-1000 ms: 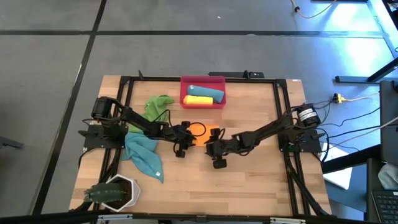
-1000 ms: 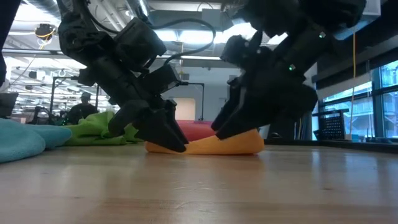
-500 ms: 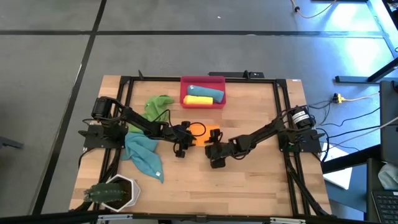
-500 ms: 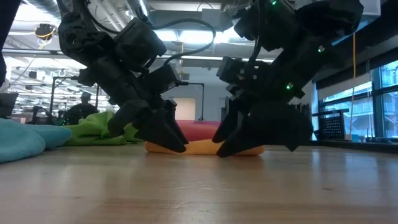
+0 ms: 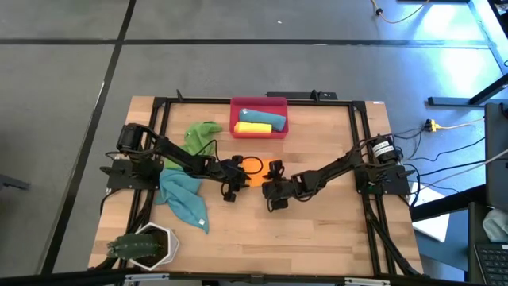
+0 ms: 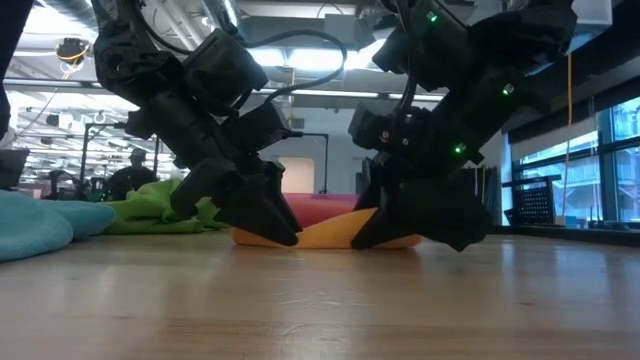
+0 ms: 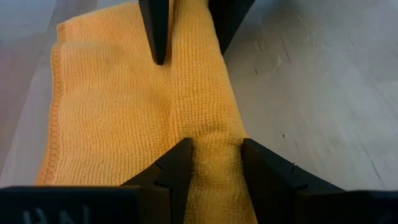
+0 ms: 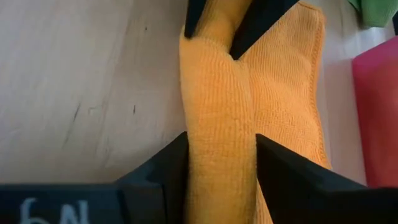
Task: Roll microfiber towels into tight, uniform cylinder then place into a basket
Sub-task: Roll the orange microfiber cloth
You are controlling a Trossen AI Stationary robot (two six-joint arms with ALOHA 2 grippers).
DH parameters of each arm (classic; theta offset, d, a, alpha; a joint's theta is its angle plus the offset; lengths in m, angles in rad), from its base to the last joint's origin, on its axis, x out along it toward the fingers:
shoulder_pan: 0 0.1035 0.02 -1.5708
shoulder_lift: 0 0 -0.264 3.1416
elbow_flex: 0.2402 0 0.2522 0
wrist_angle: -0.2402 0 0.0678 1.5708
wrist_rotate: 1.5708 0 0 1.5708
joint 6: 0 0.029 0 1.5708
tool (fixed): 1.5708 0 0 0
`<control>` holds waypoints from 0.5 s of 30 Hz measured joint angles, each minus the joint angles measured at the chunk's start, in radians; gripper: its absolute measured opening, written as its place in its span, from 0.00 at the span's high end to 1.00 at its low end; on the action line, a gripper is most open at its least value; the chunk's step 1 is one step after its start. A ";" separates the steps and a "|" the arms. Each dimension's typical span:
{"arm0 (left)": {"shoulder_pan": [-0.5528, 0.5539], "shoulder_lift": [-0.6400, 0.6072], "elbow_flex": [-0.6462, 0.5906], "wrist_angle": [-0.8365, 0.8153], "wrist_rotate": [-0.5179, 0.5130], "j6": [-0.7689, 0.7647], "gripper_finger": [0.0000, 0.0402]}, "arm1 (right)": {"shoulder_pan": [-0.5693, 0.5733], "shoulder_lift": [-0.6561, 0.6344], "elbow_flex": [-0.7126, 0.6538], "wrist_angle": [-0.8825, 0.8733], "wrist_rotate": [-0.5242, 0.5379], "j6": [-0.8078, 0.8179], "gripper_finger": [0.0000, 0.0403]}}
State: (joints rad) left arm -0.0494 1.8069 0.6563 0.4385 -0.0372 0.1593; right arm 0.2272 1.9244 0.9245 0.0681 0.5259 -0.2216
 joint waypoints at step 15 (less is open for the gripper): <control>0.000 0.001 0.000 0.001 0.003 -0.024 0.67 | 0.004 -0.001 -0.003 -0.031 0.052 -0.033 0.81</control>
State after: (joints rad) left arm -0.0498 1.8076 0.6559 0.4392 -0.0341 0.1357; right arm 0.2308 1.9236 0.9215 0.0370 0.5776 -0.2547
